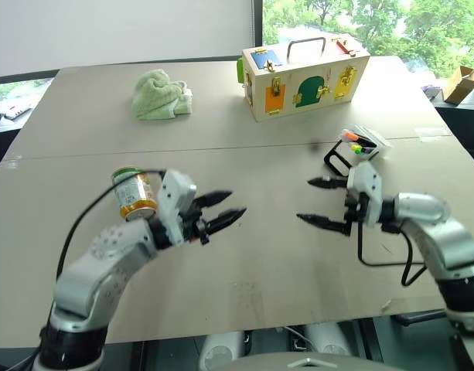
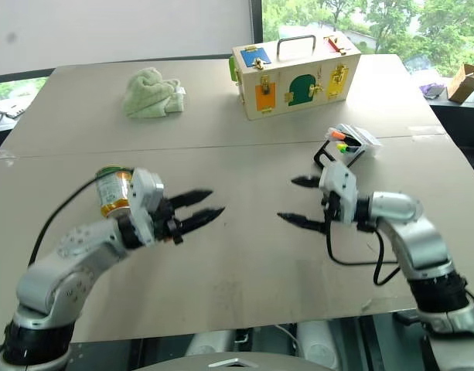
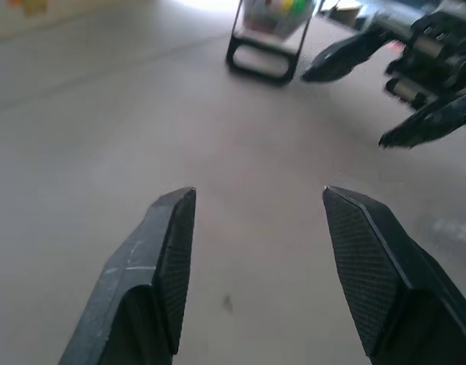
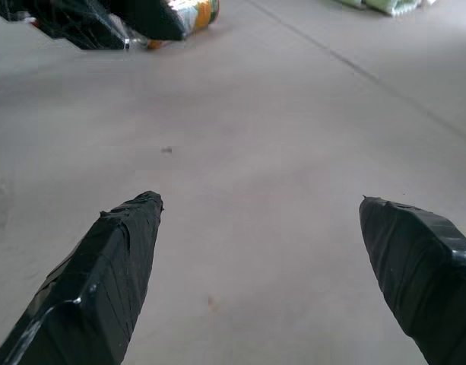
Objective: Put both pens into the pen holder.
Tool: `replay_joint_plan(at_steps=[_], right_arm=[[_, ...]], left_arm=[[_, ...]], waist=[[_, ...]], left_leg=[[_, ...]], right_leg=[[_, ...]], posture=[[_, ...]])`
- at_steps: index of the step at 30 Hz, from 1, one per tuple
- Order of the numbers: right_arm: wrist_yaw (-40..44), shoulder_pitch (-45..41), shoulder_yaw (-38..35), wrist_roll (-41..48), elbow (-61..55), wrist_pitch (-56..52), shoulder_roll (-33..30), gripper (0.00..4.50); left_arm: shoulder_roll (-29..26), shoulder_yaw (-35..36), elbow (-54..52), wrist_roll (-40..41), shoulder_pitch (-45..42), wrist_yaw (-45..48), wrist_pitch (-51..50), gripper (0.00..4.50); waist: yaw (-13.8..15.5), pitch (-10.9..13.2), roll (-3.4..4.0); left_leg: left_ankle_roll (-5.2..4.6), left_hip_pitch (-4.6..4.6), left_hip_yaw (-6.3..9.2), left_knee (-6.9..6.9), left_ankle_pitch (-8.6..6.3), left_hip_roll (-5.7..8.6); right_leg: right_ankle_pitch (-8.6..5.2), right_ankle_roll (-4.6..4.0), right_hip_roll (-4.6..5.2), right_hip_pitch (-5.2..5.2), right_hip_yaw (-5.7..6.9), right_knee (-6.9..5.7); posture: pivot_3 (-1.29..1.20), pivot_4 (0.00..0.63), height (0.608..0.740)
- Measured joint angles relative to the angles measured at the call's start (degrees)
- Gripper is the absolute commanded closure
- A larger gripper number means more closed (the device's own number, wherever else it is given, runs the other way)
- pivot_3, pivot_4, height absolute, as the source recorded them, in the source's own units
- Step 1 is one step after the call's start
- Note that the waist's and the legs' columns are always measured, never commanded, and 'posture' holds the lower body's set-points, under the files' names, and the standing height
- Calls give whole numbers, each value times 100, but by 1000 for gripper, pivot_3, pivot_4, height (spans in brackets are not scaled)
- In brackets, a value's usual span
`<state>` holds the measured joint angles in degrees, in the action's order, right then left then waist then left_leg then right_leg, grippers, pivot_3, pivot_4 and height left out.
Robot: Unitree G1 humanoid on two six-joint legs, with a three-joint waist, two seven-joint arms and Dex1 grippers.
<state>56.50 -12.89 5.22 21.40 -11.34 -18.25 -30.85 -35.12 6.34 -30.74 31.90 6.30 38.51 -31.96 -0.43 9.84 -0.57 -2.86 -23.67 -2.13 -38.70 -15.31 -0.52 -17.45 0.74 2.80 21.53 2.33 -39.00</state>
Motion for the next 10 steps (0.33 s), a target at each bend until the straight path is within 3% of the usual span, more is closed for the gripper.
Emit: replay_joint_plan(at_steps=[4, 10], right_arm=[[-162, 465, -15, -195, 484, 549, 130, 81], [-206, 507, -9, -527, 851, 1168, 133, 81]], left_arm=[[226, -121, 204, -623, 887, -19, 765, 1761], [498, -204, 525, -1060, 874, -96, 1451, 1761]], waist=[[23, -2, 3], [56, -4, 2]], left_leg=[[0, 10, 1, -1, 0, 0], [2, 16, 0, -4, 2, 0]], right_leg=[[2, -2, 2, -5, 1, -7], [3, -5, 1, -4, -1, -25]], posture=[[0, 150, 740], [0, 150, 740]])
